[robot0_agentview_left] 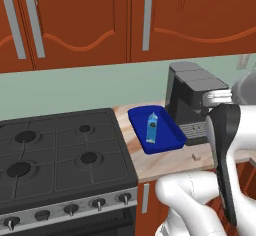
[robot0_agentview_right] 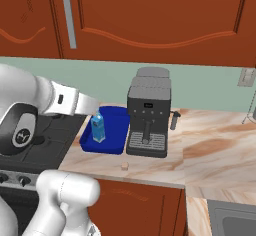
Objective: Take out the milk from the fridge and place it on the tray on the counter. Then take the sugar cube near the tray and place it in the tray.
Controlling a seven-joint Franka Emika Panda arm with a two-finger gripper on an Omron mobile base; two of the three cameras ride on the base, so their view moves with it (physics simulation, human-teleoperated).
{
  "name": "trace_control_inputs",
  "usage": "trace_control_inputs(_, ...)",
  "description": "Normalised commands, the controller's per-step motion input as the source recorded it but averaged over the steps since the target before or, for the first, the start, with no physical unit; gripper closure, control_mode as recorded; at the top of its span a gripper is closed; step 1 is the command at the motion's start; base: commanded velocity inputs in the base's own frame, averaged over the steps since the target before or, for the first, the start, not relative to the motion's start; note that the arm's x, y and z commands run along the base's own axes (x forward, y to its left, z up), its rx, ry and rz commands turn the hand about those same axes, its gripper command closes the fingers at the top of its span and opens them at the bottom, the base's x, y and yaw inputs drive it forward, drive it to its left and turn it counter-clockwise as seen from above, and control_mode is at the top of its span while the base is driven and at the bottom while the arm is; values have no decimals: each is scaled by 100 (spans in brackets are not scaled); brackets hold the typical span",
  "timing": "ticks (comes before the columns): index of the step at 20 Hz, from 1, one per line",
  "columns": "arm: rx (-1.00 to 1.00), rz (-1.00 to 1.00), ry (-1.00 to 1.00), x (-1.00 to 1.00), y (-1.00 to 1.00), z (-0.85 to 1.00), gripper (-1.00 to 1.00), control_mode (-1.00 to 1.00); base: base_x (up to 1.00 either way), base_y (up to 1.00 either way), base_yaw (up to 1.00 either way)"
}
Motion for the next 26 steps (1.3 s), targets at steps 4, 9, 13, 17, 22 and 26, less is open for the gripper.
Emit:
trace_control_inputs(4, -13, 5, 57, -5, -14, -100, -100, -100, 0, 0, 0)
trace_control_inputs(9, -6, 5, 40, 1, -6, -76, -100, -100, 0, 0, 0)
trace_control_inputs(13, 4, 6, 21, 3, -30, -69, -100, -100, 0, 0, 0)
trace_control_inputs(17, 18, 10, 13, 13, -38, -64, -100, -100, 0, 0, 0)
trace_control_inputs(22, 28, 12, 0, 32, -15, -54, -100, -100, 0, 0, 0)
trace_control_inputs(26, 8, 10, 0, 40, -1, -50, -100, -100, 0, 0, 0)
